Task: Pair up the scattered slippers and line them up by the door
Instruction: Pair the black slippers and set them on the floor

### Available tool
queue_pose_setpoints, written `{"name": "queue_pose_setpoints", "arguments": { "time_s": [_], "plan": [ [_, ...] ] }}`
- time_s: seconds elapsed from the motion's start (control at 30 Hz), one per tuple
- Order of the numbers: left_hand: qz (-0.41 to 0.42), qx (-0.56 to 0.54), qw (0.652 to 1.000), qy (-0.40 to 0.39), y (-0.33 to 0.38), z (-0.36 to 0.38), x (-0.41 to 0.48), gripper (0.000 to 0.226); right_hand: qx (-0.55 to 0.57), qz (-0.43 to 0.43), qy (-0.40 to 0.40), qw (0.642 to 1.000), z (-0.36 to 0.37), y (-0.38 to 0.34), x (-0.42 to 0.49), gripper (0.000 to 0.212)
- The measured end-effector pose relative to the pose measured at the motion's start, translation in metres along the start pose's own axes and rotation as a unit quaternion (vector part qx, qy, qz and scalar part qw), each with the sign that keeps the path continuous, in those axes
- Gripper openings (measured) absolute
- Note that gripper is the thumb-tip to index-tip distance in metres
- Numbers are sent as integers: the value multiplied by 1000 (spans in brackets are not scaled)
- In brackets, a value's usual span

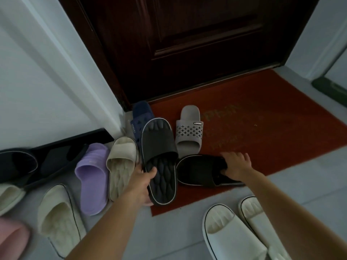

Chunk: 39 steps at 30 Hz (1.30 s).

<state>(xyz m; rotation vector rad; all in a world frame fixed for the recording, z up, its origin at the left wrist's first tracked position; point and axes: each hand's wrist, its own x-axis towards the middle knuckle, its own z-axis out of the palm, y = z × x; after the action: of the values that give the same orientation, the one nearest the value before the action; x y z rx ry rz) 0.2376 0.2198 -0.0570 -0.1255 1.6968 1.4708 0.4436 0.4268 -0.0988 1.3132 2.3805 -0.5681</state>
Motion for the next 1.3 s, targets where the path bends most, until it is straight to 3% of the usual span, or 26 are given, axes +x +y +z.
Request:
{"name": "queue_pose_setpoints", "arguments": {
  "time_s": [0.07, 0.13, 0.2, 0.3, 0.4, 0.47, 0.57, 0.67, 0.7, 0.8, 0.87, 1.03, 1.23, 1.27, 1.3],
  "plan": [
    [8, 3, 1000, -15, -6, -7, -8, 34, 34, 13, 15, 999, -4, -1, -3, 55],
    [32, -13, 999, -14, -9, -15, -14, 40, 105, -2, 18, 994, -11, 1, -11, 26],
    [47, -26, 999, -9, -6, -22, -18, 32, 216, -23, 55, 975, -17, 3, -24, 17],
    [56, -29, 998, -10, -5, -31, -21, 31, 455, 17, 73, 887, -36, -7, -49, 26],
    [54, -41, 997, -34, 0, -32, -29, 33, 632, 24, -6, 775, -44, -36, -72, 27],
    [51, -65, 995, -51, 4, -33, -38, 35, 686, 22, -61, 725, -37, -62, -87, 21],
    [56, -95, 992, -65, 9, -48, -49, 38, 726, 31, -103, 679, -17, -93, -106, 23],
    [53, -92, 991, -83, 9, -77, -58, 42, 736, 31, -145, 661, -1, -111, -120, 24],
    [51, -86, 992, -82, 6, -89, -61, 42, 729, 30, -161, 665, 4, -115, -125, 25],
    [32, -75, 995, -63, -19, -122, -77, 41, 659, 25, -188, 728, 25, -120, -142, 28],
    [6, -73, 996, -55, -43, -140, -92, 41, 622, 38, -217, 751, 42, -121, -156, 28],
    [-74, -55, 994, -64, -105, -171, -122, 44, 562, 98, -296, 766, 88, -106, -193, 40],
    [-136, -41, 987, -79, -137, -182, -142, 43, 517, 108, -341, 778, 117, -91, -219, 32],
    [-149, -7, 985, -82, -139, -185, -144, 41, 472, 93, -343, 806, 117, -90, -221, 31],
    [-156, 67, 982, -89, -140, -189, -146, 38, 381, 64, -338, 858, 115, -89, -220, 31]
  ]
}}
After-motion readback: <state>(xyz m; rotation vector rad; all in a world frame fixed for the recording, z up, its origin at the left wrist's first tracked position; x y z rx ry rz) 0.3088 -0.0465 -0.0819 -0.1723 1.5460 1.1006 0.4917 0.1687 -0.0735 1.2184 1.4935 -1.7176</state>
